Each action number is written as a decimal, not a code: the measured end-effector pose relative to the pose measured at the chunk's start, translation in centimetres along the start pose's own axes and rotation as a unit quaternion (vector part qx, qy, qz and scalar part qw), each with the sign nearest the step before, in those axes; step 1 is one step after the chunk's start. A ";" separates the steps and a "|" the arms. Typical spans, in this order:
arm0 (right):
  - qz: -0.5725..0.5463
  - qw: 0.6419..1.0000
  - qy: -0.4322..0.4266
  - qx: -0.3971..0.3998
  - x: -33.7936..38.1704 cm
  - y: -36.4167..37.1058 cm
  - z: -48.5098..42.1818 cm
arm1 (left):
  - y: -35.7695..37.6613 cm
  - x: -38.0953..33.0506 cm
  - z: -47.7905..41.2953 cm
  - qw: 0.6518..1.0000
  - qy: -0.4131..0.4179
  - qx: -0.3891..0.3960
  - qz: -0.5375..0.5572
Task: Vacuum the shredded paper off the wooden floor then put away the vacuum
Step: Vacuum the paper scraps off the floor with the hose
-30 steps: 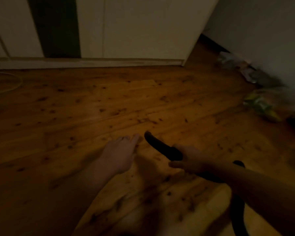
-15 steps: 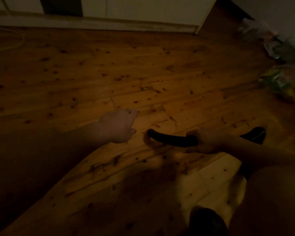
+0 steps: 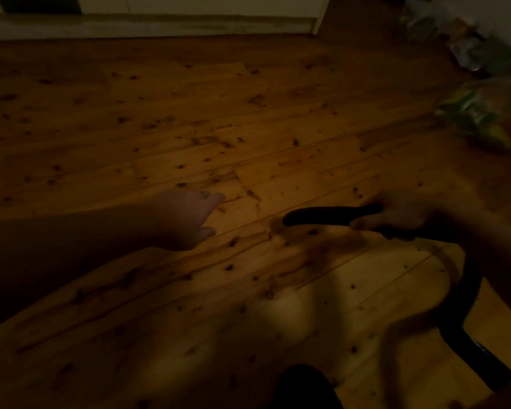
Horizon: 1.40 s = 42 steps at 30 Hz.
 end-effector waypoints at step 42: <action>0.251 0.957 -0.119 -0.085 -8.1 10.5 4.6 | -3.5 -12.3 -9.9 0.979 0.106 0.130 -0.119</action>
Point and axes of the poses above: each hand's wrist, its own z-axis away from the middle knuckle, its own y-axis out of the palm, x = y × z, the point moved 2 cm from there along -z, towards the middle knuckle, and after that the axes turned 3 degrees about z, right-handed, at the moved point
